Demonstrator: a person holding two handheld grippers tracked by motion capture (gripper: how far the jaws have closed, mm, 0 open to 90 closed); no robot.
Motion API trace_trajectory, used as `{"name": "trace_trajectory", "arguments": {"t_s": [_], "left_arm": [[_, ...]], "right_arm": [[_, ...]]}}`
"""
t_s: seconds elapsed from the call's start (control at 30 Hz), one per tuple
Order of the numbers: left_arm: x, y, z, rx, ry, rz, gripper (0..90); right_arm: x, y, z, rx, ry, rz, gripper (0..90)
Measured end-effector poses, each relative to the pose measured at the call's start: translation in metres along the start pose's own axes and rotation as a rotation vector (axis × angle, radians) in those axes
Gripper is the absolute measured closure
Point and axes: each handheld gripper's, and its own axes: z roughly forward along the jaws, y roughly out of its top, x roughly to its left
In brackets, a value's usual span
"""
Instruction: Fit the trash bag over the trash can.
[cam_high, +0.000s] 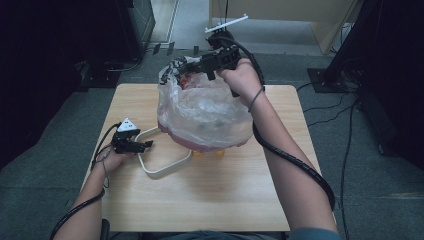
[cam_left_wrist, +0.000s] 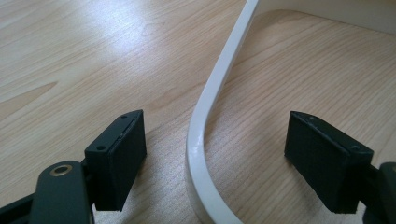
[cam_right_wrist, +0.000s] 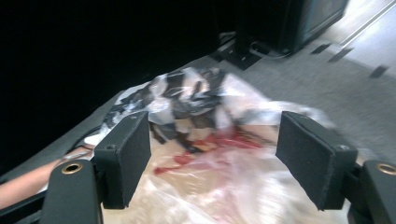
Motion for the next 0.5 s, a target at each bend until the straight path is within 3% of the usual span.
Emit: {"name": "trace_trajectory", "arguments": {"t_s": [0.07,0.3,0.5], "left_arm": [[0.000,0.000,0.000,-0.002,-0.002,-0.003,20.9],[0.000,0.000,0.000,-0.001,-0.002,-0.003,20.9],[-0.001,0.000,0.000,-0.001,-0.002,0.000,20.8]], "right_arm": [[0.003,-0.002,0.009,0.024,0.010,0.008,26.1],[0.014,-0.009,0.023,0.068,0.120,-0.001,25.5],[0.012,-0.016,0.034,0.111,0.107,-0.042,24.8]]}}
